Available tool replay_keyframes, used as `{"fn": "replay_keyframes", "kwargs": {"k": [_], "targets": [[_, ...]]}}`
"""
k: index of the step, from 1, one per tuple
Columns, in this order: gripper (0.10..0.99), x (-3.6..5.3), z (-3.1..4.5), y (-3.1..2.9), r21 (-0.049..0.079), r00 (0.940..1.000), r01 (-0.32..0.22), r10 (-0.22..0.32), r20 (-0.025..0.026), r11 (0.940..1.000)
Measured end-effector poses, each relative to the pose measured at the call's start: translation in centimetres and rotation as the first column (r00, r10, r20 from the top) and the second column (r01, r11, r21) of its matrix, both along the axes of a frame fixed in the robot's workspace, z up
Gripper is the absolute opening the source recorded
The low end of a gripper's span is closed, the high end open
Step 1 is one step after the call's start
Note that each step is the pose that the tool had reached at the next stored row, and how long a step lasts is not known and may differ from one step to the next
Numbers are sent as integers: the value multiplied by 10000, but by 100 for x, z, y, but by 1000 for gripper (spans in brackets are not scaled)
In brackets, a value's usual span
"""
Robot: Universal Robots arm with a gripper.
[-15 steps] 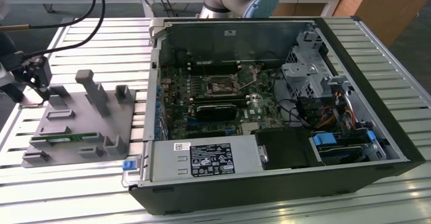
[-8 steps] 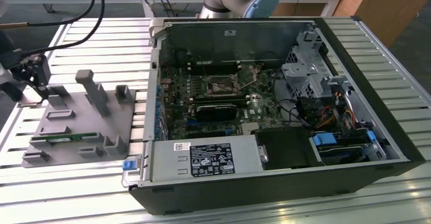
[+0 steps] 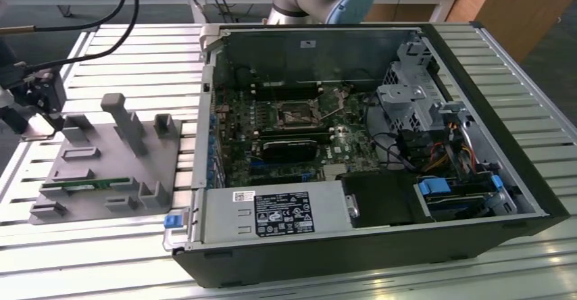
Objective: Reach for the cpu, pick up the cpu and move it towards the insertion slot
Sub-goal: 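Pick up the cpu and move it towards the insertion slot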
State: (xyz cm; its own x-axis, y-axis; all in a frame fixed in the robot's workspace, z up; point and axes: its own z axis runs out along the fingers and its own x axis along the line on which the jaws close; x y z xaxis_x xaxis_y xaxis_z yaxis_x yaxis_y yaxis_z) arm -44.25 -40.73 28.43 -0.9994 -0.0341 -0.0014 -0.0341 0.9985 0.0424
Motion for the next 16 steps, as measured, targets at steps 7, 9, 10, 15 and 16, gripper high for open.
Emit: {"fn": "replay_keyframes", "kwargs": {"k": [7,9,10,15,16], "targets": [[537,0,50,0,0,10000,0,0,1,10000],[537,0,84,1,0,10000,0,0,0,10000],[537,0,88,2,0,10000,0,0,1,10000],[537,0,115,5,-2,10000,0,0,0,10000],[537,0,119,6,-3,10000,0,0,1,10000]]}}
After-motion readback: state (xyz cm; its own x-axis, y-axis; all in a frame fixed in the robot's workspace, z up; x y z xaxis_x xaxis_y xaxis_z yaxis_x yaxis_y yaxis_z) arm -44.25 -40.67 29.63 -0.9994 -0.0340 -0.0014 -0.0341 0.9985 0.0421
